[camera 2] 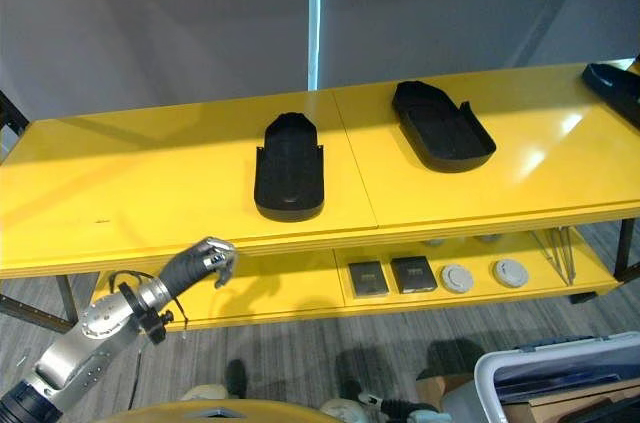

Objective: Move parts from the plastic box to the shelf.

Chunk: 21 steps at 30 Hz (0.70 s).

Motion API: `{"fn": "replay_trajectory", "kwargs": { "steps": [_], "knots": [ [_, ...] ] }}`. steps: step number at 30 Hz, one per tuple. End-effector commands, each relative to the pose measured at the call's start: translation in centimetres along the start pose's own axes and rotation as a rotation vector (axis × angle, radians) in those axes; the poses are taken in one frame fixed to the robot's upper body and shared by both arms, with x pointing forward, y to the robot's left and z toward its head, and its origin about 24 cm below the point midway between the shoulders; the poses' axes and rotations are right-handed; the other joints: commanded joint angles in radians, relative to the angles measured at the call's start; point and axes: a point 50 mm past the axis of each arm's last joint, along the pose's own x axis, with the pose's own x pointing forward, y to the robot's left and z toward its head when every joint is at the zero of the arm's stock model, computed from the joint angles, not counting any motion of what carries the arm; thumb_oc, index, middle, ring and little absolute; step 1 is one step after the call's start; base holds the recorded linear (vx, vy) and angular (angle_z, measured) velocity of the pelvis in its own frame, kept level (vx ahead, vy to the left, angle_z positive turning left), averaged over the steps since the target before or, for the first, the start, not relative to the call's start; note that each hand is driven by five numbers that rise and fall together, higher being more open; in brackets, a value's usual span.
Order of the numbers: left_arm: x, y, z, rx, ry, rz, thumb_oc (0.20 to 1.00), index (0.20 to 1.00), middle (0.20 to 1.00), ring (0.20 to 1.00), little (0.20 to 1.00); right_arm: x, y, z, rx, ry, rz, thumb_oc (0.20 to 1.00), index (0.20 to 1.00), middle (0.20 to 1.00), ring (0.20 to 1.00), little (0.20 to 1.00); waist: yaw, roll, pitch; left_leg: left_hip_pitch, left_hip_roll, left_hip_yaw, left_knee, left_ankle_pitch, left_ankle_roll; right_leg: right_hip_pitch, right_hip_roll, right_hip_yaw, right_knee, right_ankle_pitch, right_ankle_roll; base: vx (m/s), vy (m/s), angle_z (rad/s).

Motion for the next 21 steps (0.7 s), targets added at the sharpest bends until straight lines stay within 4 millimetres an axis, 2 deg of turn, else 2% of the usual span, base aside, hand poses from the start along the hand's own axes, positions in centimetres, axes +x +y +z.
{"fn": "replay_trajectory", "kwargs": {
  "steps": [1, 7, 14, 21],
  "knots": [
    [2.0, 0.9, 3.5, 0.078, -0.126, -0.013, 0.2, 0.2, 0.2, 0.2, 0.2, 0.0, -0.5, 0.2, 0.042, 0.011, -0.028, 1.0, 1.0, 1.0, 1.0, 1.0, -0.051, -0.005, 0.069, 0.07, -0.015, 0.026, 0.0, -0.165, 0.037, 0.04, 0.038, -0.04, 0.003, -0.125, -0.015, 0.04, 0.005, -0.09],
    [2.8, 1.4, 3.3, 0.039, -0.154, 0.06, 0.2, 0.2, 0.2, 0.2, 0.2, 0.0, -0.4, -0.4, 0.06, 0.009, -0.034, 1.0, 1.0, 1.0, 1.0, 1.0, -0.078, -0.001, 0.084, 0.054, -0.015, 0.038, 0.0, -0.162, 0.037, 0.014, 0.038, -0.02, 0.003, -0.118, -0.013, 0.02, -0.004, -0.09],
    [4.2, 2.6, 3.8, 0.049, -0.201, 0.193, 0.2, 0.2, 0.2, 0.2, 0.2, 0.1, 0.2, -1.5, 0.013, 0.019, -0.015, 1.0, 1.0, 1.0, 1.0, 1.0, -0.113, -0.012, 0.086, 0.063, -0.014, 0.05, 0.0, -0.166, 0.041, 0.011, 0.043, 0.009, 0.003, -0.115, -0.015, 0.07, -0.032, -0.15],
    [5.9, 3.8, 4.6, 0.05, -0.216, 0.29, 0.2, 0.2, 0.2, 0.2, 0.2, 0.0, 0.1, -0.8, -0.032, 0.002, -0.013, 1.0, 1.0, 1.0, 1.0, 1.0, -0.153, -0.01, 0.115, 0.061, -0.012, 0.067, 0.0, -0.162, 0.042, -0.006, 0.043, 0.04, 0.003, -0.109, -0.019, 0.04, -0.011, -0.07]
  ]
}}
